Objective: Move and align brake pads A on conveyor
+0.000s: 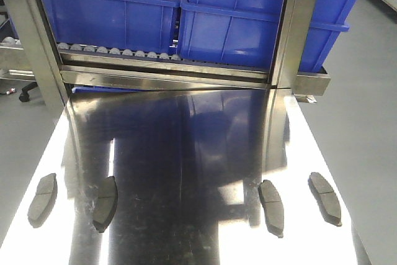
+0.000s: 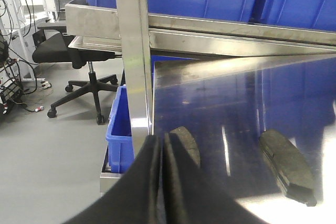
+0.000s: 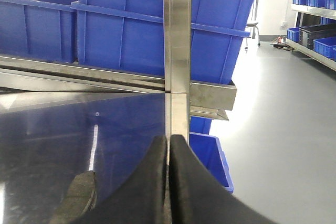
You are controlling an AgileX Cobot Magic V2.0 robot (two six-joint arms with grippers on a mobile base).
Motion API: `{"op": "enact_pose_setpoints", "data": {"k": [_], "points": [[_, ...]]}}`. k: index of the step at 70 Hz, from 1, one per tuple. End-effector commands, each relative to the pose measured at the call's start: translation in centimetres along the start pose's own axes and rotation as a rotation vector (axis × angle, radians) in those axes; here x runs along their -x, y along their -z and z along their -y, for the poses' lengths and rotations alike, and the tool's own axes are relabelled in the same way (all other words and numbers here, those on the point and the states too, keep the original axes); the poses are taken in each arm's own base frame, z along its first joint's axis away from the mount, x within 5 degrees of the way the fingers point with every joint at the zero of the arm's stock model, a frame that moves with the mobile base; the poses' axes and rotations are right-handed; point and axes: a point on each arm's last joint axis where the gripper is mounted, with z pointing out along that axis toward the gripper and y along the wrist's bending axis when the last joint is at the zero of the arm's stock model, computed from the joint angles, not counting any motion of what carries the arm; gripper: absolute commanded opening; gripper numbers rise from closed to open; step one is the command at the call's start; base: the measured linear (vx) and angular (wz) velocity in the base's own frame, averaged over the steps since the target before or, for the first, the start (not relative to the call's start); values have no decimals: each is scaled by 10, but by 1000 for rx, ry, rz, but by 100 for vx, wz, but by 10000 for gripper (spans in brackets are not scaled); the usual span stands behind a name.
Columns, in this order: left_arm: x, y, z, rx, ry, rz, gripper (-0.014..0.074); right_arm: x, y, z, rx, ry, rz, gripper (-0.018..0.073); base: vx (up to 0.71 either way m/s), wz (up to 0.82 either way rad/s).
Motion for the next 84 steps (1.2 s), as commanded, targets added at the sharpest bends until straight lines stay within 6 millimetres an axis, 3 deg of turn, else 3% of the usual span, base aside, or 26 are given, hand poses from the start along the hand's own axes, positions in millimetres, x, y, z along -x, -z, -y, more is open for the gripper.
{"op": "enact_pose_setpoints", "data": {"k": [1, 31, 41, 84], "points": [[-2, -1, 1, -12, 8, 59, -7, 5, 1, 0, -3, 13, 77, -4, 0, 0], [-2, -1, 1, -12, 8, 59, -7, 5, 1, 0, -3, 13, 76, -4, 0, 0], [-2, -1, 0, 2, -142, 60, -8, 5, 1, 0, -3, 13, 76, -4, 0, 0], [1, -1, 0, -3, -93, 91, -6, 5, 1, 0, -3, 13, 76, -4, 0, 0]]}}
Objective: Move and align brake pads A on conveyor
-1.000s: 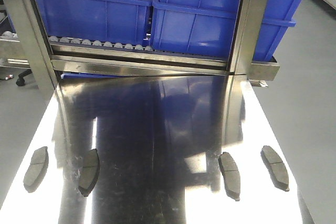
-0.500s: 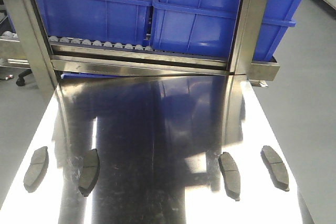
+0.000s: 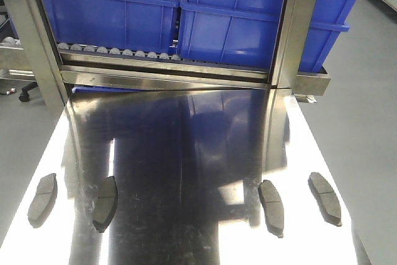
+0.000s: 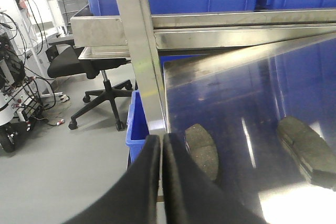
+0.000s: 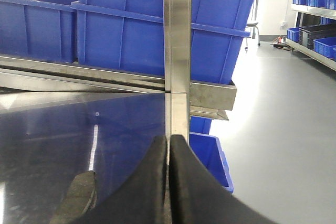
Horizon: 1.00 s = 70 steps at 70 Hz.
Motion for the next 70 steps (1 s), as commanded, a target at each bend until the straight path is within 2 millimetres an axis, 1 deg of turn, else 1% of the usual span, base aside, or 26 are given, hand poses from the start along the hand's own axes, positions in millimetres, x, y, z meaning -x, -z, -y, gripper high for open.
{"op": "enact_pose_setpoints", "data": {"k": [1, 5, 10, 18, 21, 26, 30, 34, 40, 45, 50, 54, 60, 64, 70], "points": [[2, -1, 1, -10, 52, 95, -6, 5, 1, 0, -3, 13, 76, -4, 0, 0], [7, 0, 1, -12, 93, 118, -6, 5, 1, 0, -3, 13, 76, -4, 0, 0], [18, 3, -1, -12, 136, 148, -6, 5, 1, 0, -3, 13, 76, -4, 0, 0], [46, 9, -5, -7, 149, 146, -6, 5, 1, 0, -3, 13, 76, -4, 0, 0], [57, 9, -7, -4, 145, 114, -6, 5, 1, 0, -3, 13, 77, -4, 0, 0], [72, 5, -10, 0, 131, 20, -6, 5, 1, 0, -3, 13, 77, -4, 0, 0], [85, -2, -12, 0, 92, -67, -6, 5, 1, 0, -3, 13, 77, -4, 0, 0], [93, -10, -13, -4, 56, -133, -6, 5, 1, 0, -3, 13, 77, -4, 0, 0], [102, -25, -14, -11, 44, -205, -6, 5, 1, 0, -3, 13, 77, -4, 0, 0], [103, -34, -13, -15, 43, -245, -6, 5, 1, 0, -3, 13, 77, -4, 0, 0], [100, -39, -13, -18, 43, -267, -5, 5, 1, 0, -3, 13, 77, -4, 0, 0], [100, -39, -13, -18, 43, -267, 1, 5, 1, 0, -3, 13, 77, -4, 0, 0], [102, -38, -13, -18, 43, -249, 51, 5, 1, 0, -3, 13, 77, -4, 0, 0], [102, -39, -13, -18, 43, -246, 121, 5, 1, 0, -3, 13, 77, -4, 0, 0], [102, -39, -13, -18, 44, -246, 274, 5, 1, 0, -3, 13, 77, -4, 0, 0]]}}
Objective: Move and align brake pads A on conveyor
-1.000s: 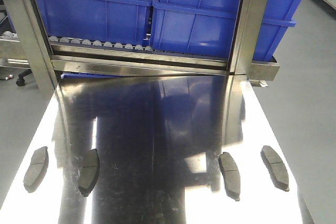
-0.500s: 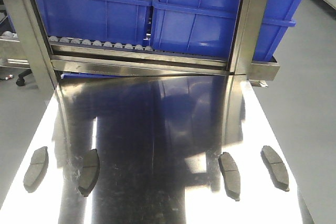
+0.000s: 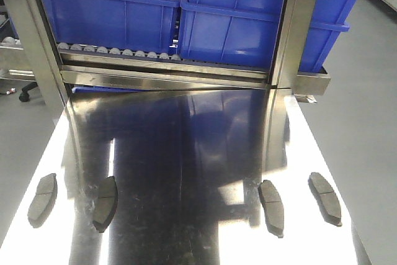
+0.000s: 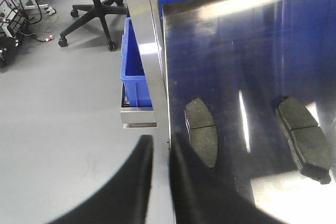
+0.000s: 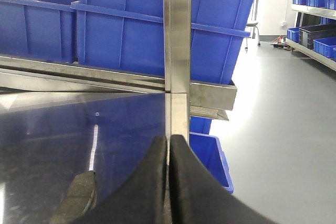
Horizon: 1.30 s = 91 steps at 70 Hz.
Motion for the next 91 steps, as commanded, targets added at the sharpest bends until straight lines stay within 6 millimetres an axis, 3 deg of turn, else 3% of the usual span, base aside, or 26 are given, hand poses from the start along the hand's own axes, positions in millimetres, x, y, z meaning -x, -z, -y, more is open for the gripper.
{"op": "enact_pose_setpoints", "data": {"k": [1, 11, 22, 35, 49, 76, 91], "points": [[18, 4, 0, -8, 3, 105, 301, 5, 1, 0, -3, 13, 77, -4, 0, 0], [18, 4, 0, -8, 17, 105, 580, 5, 1, 0, -3, 13, 77, -4, 0, 0], [18, 4, 0, -9, 17, 109, 724, 5, 1, 0, -3, 13, 77, -4, 0, 0], [17, 0, 1, -14, 29, 82, 706, 5, 1, 0, -3, 13, 76, -4, 0, 0], [30, -27, 4, -46, 87, -65, 668, 5, 1, 0, -3, 13, 76, -4, 0, 0], [67, -108, 7, -66, 100, -360, 618, 5, 1, 0, -3, 13, 76, -4, 0, 0], [70, -149, 9, -74, 78, -503, 604, 5, 1, 0, -3, 13, 76, -4, 0, 0]]}}
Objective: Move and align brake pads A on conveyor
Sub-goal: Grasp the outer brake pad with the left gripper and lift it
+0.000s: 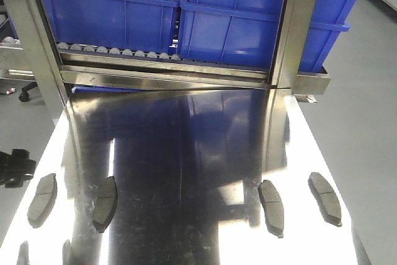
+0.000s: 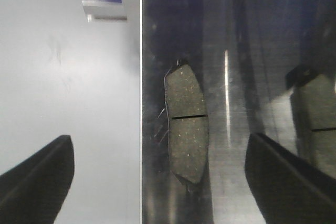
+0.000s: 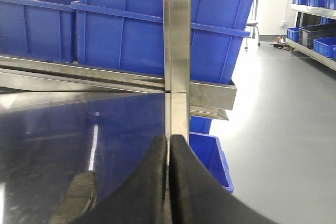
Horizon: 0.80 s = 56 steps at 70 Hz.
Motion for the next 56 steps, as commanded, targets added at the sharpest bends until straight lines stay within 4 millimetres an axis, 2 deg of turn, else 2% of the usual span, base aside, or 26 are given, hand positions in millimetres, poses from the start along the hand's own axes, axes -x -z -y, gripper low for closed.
{"op": "enact_pose_setpoints", "data": {"k": [1, 12, 32, 56], "points": [[18, -3, 3, -11, -9, 25, 603, 5, 1, 0, -3, 13, 76, -4, 0, 0], [29, -23, 7, -24, -32, -20, 594, 5, 1, 0, -3, 13, 76, -4, 0, 0], [33, -57, 11, -28, -38, -122, 590, 5, 1, 0, -3, 13, 76, -4, 0, 0], [27, -80, 11, -29, -32, -189, 590, 5, 1, 0, -3, 13, 76, -4, 0, 0]]}}
